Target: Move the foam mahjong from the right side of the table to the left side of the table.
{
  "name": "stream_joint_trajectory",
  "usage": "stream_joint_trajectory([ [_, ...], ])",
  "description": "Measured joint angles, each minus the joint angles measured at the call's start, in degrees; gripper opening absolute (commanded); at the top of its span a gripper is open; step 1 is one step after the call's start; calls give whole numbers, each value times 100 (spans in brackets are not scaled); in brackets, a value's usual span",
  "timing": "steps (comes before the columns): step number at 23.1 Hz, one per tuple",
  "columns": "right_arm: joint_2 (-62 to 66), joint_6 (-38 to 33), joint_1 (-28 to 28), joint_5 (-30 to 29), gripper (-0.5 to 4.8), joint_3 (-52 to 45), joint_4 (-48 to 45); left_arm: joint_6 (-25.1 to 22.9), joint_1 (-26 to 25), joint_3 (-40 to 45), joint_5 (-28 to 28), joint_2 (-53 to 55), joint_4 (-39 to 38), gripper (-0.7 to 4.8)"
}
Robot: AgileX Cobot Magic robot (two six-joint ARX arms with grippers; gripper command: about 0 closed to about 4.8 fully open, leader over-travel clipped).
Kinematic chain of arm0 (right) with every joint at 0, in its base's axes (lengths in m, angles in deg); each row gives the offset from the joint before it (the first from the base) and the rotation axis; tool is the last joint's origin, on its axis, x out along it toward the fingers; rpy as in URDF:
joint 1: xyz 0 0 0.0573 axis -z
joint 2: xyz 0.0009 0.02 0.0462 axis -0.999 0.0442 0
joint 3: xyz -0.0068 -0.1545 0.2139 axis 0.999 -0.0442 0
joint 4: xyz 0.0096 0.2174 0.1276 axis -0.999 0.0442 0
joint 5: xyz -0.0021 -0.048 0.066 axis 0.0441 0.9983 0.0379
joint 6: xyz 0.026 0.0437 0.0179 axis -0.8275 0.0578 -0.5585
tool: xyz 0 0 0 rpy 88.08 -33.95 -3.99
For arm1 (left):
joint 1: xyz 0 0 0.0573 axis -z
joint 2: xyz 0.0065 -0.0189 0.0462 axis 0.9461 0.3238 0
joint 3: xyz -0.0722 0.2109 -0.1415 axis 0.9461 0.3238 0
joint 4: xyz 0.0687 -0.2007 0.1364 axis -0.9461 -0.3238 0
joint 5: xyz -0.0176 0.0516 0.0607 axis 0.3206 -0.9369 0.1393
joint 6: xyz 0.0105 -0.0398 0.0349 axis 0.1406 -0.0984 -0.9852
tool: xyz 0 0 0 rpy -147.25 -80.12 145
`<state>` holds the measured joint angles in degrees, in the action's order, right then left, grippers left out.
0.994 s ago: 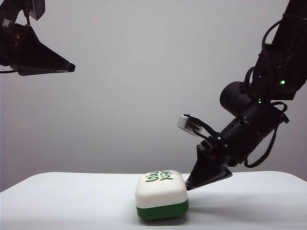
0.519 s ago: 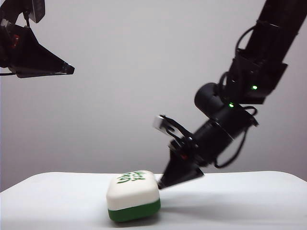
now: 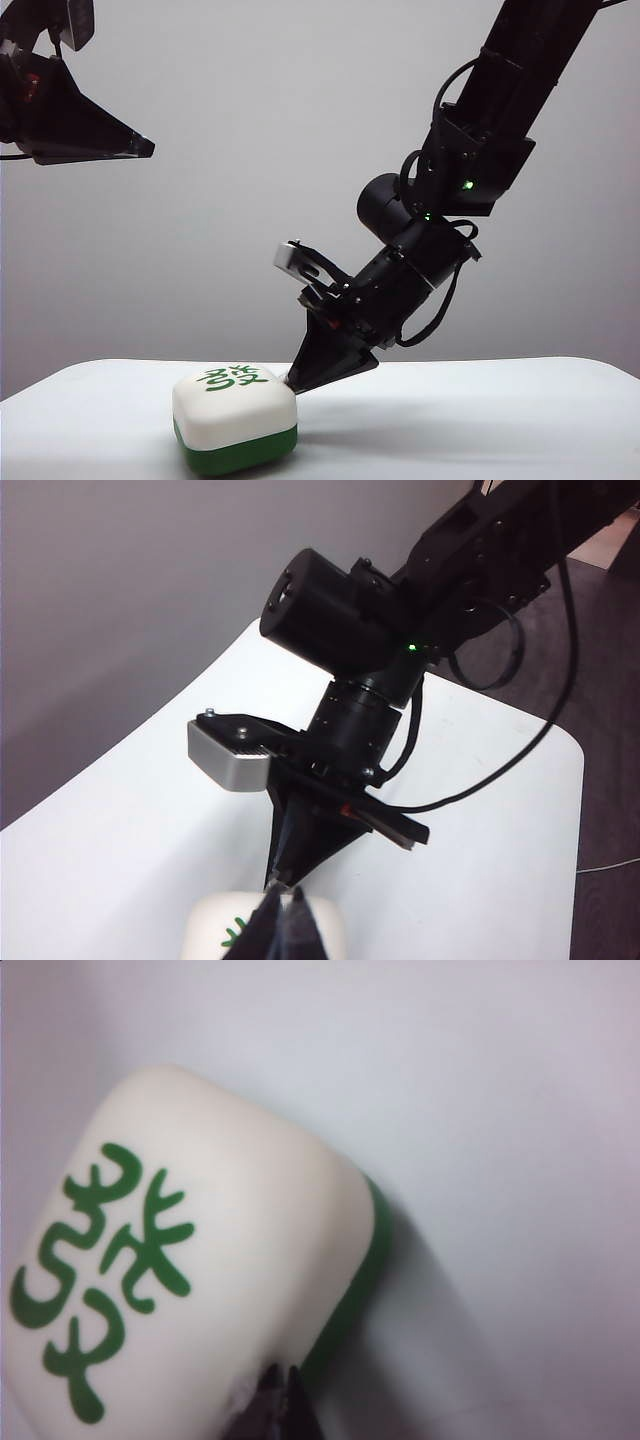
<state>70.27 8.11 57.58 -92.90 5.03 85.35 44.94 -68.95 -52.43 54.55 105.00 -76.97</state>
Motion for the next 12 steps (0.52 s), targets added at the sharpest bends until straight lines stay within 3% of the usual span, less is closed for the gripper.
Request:
stream_joint_trajectory([
  [12,-61,-146,-468,-275,-5,76,610,0,0,0,122,-4,-144,-6],
])
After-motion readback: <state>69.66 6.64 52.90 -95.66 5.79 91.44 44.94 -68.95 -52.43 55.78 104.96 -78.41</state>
